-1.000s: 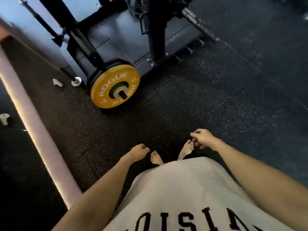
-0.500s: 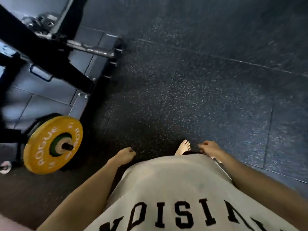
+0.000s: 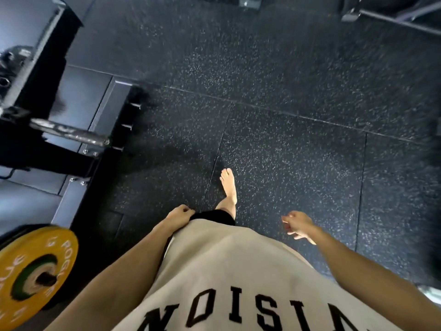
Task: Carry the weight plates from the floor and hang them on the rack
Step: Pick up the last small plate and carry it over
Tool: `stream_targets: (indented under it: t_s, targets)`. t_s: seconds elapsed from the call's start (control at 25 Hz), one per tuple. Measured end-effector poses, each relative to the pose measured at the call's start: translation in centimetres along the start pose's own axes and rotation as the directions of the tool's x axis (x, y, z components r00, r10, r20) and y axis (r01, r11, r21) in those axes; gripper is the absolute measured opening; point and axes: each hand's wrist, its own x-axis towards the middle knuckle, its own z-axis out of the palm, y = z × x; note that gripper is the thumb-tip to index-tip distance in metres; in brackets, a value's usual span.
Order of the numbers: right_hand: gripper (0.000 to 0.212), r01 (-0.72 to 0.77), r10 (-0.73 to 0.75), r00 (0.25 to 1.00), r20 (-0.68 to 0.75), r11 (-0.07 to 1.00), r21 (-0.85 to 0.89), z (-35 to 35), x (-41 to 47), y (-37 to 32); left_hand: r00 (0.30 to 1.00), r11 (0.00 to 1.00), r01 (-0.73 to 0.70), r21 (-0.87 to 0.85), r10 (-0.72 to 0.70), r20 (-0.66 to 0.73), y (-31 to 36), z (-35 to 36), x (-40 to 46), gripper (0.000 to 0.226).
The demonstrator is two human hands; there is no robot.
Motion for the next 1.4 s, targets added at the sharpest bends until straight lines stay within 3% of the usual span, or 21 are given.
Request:
stream_targets:
  t_s: [0.16,0.44,0.68,0.92,1.08,1.16,1.28,1.4]
  targets:
    - [0.012,-0.012,0.011,1.0,-0.007,1.0,-0.025,-6.2,3.6,-9.5,0.998,0.995,0.007,0.104,-0.013,0.058,7.8,-6.5,6.7,0.033]
    - [0.017,0.104,-0.099,0.991,-0.094,0.993,0.055,-16.4,11.6,-31.2,0.999,0.994,-0.05,0.099,0.052,-0.014,22.0,-21.7,18.0,0.03]
    - [0.025,0.126,-0.126,0.992,0.002,0.987,-0.096,-23.6,20.8,-50.0,0.996,0.994,0.081,-0.074,-0.084,-0.041,31.0,-31.1,27.2,0.034]
    - [0.016,0.214,-0.217,0.976,0.024,0.931,-0.294,-29.8,26.4,-71.6,0.937,0.89,0.172,-0.422,-0.279,-0.208,37.2,-40.8,32.4,0.031]
    - [0.019,0.284,-0.256,0.959,0.124,0.833,-0.474,-29.6,29.7,-85.8,0.898,0.663,0.191,-0.724,-0.415,-0.143,38.8,-45.9,37.0,0.025]
    - [0.019,0.31,-0.269,0.951,0.155,0.791,-0.528,-28.0,31.4,-92.6,0.901,0.637,0.227,-0.737,-0.424,-0.089,39.0,-49.1,39.8,0.028]
    - [0.018,0.354,-0.299,0.935,0.193,0.734,-0.58,-24.5,33.8,-104.4,0.916,0.693,0.275,-0.666,-0.399,-0.037,39.1,-57.0,44.8,0.033]
    - [0.017,0.4,-0.318,0.916,0.246,0.66,-0.635,-20.0,34.5,-115.9,0.903,0.626,0.246,-0.739,-0.426,-0.06,38.7,-67.2,48.1,0.036]
